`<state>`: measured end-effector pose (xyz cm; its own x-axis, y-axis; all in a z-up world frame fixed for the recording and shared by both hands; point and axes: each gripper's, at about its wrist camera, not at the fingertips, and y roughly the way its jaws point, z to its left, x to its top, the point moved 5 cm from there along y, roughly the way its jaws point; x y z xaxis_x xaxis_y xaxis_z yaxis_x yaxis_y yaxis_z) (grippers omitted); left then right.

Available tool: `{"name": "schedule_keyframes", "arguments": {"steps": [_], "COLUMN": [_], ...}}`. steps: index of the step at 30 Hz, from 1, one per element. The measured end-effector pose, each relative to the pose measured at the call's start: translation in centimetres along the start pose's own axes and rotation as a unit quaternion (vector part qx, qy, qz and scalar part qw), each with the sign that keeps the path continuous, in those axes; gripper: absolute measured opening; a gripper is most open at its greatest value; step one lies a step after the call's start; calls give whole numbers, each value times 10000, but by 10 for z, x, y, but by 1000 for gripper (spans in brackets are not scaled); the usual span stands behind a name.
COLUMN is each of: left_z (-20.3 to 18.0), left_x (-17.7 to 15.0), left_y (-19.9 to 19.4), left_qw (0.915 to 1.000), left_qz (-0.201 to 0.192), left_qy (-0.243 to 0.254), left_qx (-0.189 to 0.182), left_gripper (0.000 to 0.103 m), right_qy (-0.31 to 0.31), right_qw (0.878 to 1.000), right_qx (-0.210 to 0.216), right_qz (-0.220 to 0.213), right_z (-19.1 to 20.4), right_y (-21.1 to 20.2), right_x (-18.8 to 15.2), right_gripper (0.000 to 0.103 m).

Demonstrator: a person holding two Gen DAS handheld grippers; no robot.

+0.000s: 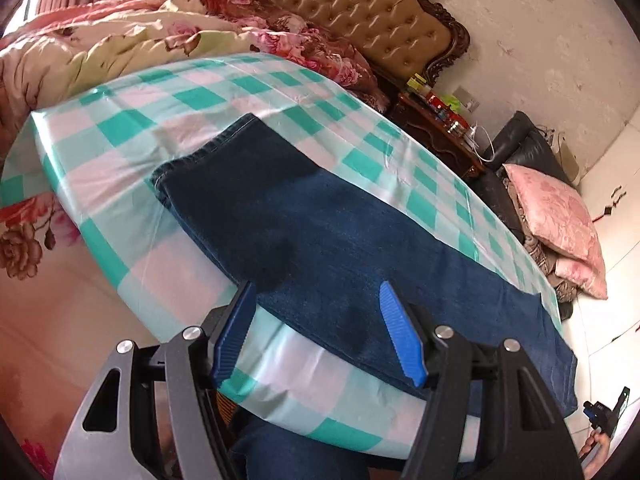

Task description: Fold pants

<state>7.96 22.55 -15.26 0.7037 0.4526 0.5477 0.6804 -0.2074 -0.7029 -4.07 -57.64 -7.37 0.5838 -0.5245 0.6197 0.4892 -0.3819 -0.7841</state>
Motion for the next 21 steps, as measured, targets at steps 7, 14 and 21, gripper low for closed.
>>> {"name": "schedule_keyframes", "arguments": {"steps": [7,14,21], "left_z": [3,-2,-83], "left_x": [7,47,40], "left_y": [24,51,107], "left_qw": [9998,9942,9530], "left_qz": [124,-41,142], "left_qy": [62,1012,3005], "left_qx": [106,369,-343], "left_gripper": [56,40,57], "right_qy": [-1514,-1777,-2469], "right_qw": [9870,9824,9647], "right_qx": [315,-270,907], "right_qz": [438,500,-142], "right_z": [89,79,194], "right_y": [27,20,-28], "right_x": [-45,-59,-44], "right_gripper": [34,59,79]}}
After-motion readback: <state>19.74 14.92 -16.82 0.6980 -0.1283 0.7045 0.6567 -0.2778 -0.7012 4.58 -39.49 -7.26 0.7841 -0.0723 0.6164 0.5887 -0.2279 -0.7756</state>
